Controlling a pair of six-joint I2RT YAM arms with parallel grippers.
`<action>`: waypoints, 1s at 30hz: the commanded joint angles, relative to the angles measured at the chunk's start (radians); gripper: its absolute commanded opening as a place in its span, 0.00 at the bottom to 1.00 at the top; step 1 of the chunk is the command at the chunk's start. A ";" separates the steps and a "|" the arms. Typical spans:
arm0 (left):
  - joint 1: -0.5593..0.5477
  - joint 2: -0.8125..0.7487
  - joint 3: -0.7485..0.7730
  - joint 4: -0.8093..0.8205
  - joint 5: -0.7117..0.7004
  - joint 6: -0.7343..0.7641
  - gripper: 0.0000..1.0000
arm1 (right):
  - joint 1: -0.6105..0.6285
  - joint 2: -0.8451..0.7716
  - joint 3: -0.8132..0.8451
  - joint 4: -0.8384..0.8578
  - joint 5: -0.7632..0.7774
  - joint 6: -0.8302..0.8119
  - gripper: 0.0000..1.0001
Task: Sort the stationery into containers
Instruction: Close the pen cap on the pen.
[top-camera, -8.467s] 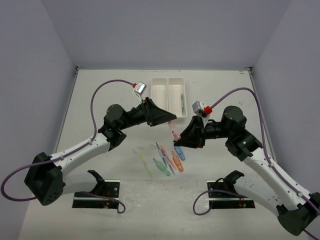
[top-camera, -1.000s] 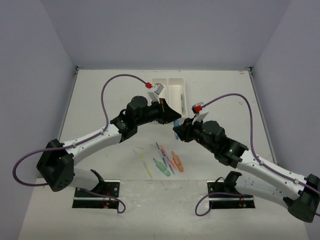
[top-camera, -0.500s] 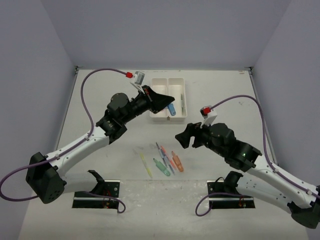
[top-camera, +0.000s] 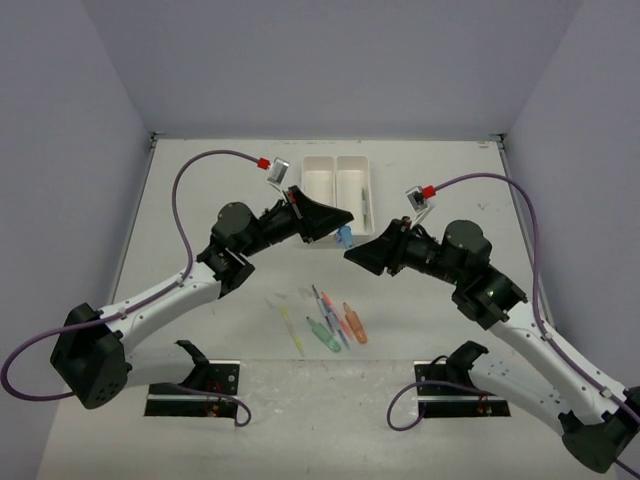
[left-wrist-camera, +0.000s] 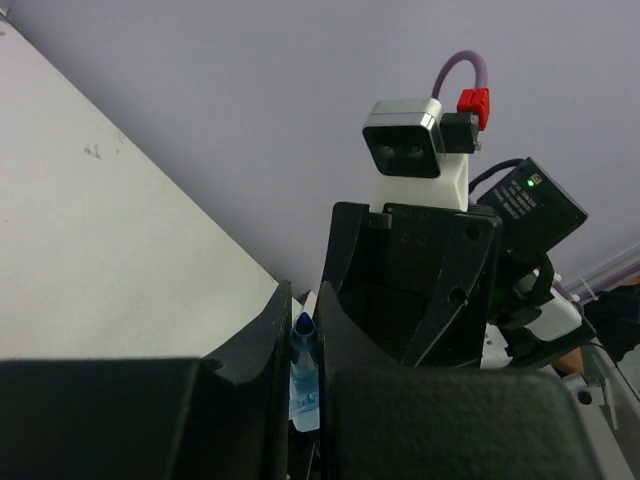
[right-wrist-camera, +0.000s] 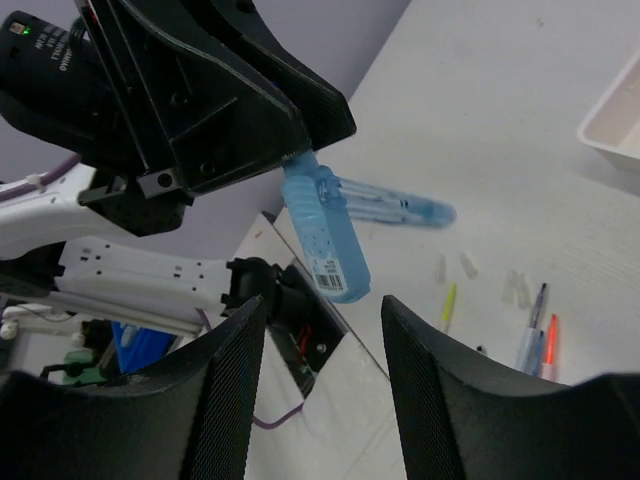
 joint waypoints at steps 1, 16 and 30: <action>0.005 -0.032 -0.017 0.117 0.066 -0.058 0.00 | -0.008 0.037 0.026 0.135 -0.141 0.070 0.50; -0.033 -0.043 -0.082 0.184 0.156 -0.115 0.00 | -0.024 0.156 0.088 0.250 -0.163 0.061 0.40; -0.033 -0.094 0.111 -0.207 0.042 0.251 0.21 | -0.025 0.106 0.013 0.219 -0.222 -0.089 0.00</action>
